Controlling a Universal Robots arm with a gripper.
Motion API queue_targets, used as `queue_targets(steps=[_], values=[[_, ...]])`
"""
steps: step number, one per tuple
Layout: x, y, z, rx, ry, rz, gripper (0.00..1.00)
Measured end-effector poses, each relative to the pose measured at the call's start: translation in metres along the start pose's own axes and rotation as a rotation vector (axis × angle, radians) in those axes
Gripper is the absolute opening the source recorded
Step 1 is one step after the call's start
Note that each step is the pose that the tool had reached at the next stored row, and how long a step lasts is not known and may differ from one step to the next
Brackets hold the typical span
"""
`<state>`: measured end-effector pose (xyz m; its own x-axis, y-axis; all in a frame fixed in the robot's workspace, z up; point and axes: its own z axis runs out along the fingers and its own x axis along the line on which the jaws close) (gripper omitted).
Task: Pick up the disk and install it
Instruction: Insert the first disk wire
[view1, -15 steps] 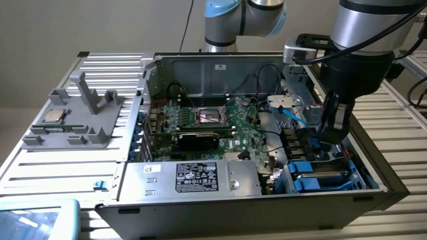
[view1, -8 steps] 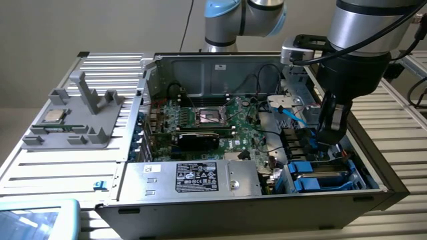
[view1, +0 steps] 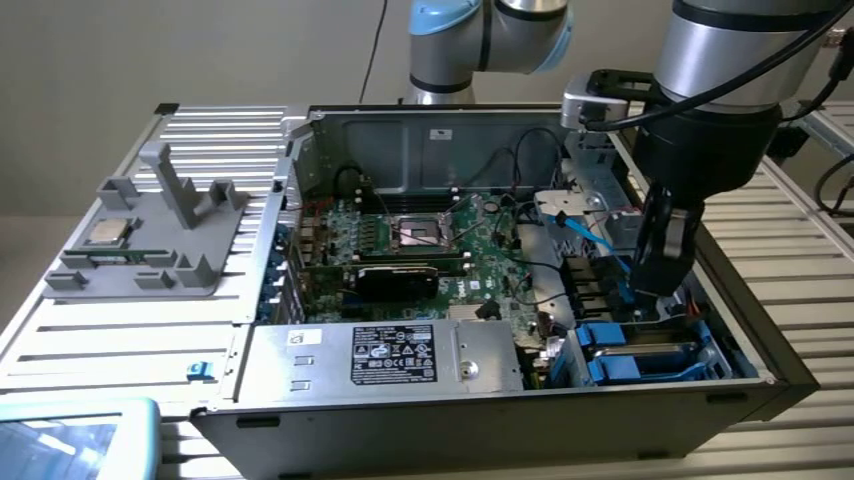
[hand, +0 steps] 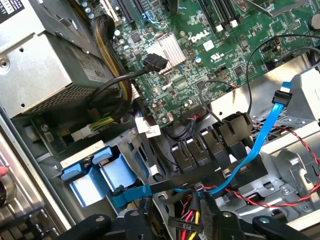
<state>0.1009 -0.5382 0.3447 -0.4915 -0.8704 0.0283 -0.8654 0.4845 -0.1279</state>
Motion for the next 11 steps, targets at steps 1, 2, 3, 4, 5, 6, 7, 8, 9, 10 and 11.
queue_targets(steps=[1,2,3,4,5,6,7,8,9,10,11], values=[[0.0,0.0,-0.0001,0.0002,-0.0003,0.0,0.5],[0.0,-0.0001,-0.001,0.001,-0.0005,0.0,0.56],[0.0,-0.0003,-0.0027,0.0017,-0.0009,0.0,0.56],[0.0,-0.0009,-0.0067,0.0019,-0.0009,0.0,0.56],[0.0,-0.0014,-0.0111,0.0019,-0.001,0.0,0.56],[0.0,-0.002,-0.0156,0.002,-0.0009,0.0,0.56],[0.0,-0.0026,-0.0202,0.0019,-0.001,0.0,0.56],[0.001,-0.0032,-0.0246,0.0021,-0.0011,0.0,0.56],[0.001,-0.0039,-0.0291,0.0026,-0.0011,0.0,0.56],[0.001,-0.0047,-0.0335,0.0028,-0.0015,0.0,0.56],[0.001,-0.0057,-0.0382,0.003,-0.0016,0.0,0.56]])
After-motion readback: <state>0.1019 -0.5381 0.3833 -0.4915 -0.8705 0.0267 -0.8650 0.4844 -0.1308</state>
